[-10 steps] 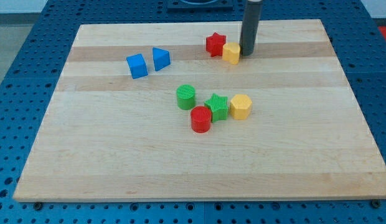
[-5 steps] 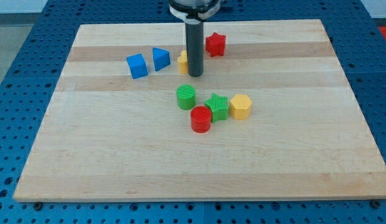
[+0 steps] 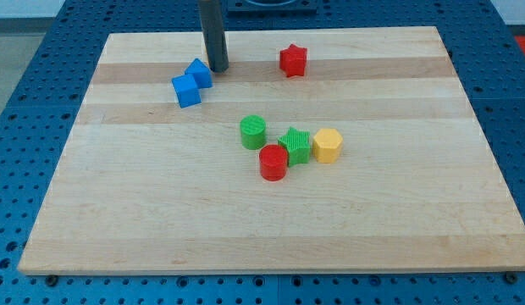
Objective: Push the yellow heart to the top left
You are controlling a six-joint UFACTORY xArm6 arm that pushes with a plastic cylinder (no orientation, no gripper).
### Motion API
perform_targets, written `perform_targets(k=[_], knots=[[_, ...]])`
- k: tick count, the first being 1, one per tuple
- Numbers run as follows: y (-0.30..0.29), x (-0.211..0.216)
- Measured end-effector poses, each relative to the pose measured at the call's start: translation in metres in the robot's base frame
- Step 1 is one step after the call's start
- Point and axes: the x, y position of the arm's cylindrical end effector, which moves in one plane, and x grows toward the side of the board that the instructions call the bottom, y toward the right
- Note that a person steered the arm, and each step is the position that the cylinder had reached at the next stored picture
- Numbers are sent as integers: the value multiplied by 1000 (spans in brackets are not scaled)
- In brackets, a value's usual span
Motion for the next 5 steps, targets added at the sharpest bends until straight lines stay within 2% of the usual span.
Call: perform_targets(k=[3, 5], knots=[[17, -44], [-23, -47]])
